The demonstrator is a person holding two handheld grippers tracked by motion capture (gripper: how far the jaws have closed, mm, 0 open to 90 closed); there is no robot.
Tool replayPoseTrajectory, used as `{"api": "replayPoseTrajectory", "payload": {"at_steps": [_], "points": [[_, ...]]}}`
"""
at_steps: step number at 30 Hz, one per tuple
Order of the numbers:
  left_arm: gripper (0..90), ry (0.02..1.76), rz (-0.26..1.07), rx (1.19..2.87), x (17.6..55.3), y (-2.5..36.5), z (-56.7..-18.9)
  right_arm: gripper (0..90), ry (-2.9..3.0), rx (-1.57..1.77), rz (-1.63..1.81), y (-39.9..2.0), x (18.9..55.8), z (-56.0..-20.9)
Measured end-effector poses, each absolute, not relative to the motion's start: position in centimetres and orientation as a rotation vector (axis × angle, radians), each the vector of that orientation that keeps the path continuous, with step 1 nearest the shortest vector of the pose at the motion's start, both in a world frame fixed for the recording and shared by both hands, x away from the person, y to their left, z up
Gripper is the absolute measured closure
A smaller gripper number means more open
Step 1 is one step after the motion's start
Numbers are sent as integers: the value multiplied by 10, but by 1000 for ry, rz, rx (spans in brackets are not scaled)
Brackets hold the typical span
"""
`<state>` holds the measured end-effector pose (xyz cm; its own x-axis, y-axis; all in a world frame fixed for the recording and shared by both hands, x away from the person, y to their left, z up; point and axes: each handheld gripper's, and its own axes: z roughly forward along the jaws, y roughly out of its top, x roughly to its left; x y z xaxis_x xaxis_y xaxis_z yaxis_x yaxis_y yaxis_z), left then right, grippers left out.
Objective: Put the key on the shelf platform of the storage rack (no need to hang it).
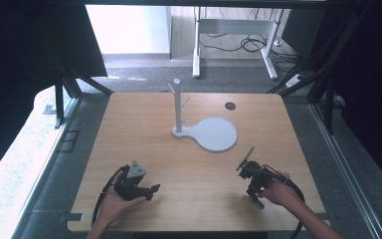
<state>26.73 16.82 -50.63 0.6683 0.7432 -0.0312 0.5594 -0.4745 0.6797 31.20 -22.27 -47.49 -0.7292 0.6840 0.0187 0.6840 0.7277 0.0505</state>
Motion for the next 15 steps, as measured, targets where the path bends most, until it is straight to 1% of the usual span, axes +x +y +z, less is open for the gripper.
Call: {"api": "replayPoseTrajectory", "payload": {"at_steps": [7, 15], "points": [[262, 1018, 354, 2204, 268, 170, -507, 900, 2912, 1125, 111, -230, 316, -447], [262, 1026, 351, 2200, 268, 170, -507, 900, 2923, 1108, 126, -230, 317, -437]]}}
